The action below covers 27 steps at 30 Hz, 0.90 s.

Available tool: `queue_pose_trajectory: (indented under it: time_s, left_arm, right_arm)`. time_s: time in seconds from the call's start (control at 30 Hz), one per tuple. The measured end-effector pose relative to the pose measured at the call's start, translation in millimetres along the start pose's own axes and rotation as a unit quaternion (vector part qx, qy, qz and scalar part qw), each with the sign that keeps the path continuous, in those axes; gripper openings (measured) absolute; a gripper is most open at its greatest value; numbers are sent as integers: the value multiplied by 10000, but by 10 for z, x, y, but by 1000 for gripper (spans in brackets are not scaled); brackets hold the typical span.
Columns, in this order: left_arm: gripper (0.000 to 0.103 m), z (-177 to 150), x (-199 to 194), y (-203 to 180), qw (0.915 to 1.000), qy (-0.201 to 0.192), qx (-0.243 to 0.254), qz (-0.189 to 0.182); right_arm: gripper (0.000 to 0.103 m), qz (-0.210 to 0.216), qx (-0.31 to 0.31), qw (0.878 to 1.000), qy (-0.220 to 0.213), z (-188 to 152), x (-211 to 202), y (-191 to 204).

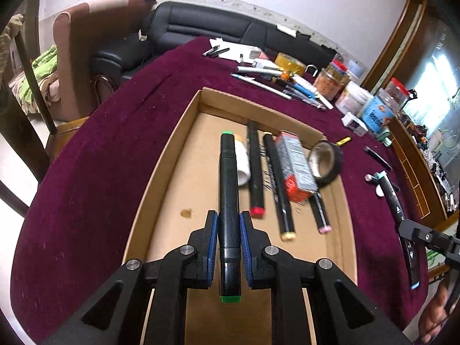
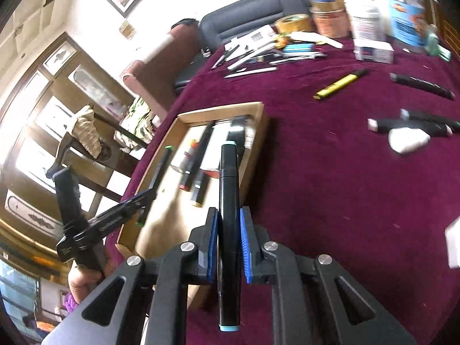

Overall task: Organize rigid objects
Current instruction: 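Carry both markers over the tray and open the left tool to drop the green-capped one, then lower the blue-capped marker into the tray and open the right tool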

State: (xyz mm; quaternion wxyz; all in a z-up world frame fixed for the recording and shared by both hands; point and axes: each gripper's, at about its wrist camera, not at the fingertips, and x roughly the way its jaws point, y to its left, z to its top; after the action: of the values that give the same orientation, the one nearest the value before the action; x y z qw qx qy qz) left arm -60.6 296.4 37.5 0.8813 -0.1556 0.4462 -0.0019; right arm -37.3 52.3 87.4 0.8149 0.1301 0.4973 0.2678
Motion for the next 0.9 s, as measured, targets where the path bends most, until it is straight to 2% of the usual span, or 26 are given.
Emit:
queue_pose_trajectory:
  time_s: [0.13,0.37,0.5,0.63,0.7,0.73,0.9]
  left_arm:
    - [15,124,165,38,9997,157,82,141]
    - [15,240,375,29,9982,525,144,244]
    - [17,270,429,81,9977,630,6,263]
    - [29,244,316,110,9988,492,-44,0]
    - [58,209,181,112,9994,319,-74,-94]
    - [62,194,92,130,9995,189,-137,-203]
    - [71,90,-313,267,9971,-338,-419,-530]
  right_arm:
    - [15,87,-22,9998,190,125,258,207]
    - [15,-18,-78,9992,398,282,667,472]
    - [15,-113,-108,9986,496,329,837,555]
    - [14,-183,-133,9981,570,379,971,623]
    - [14,-197,-144,9978,614,392,1025,652]
    - [14,-206,-153,9977,630,391,1045,657]
    - [15,-260,-74,9973,679,414,1180,694]
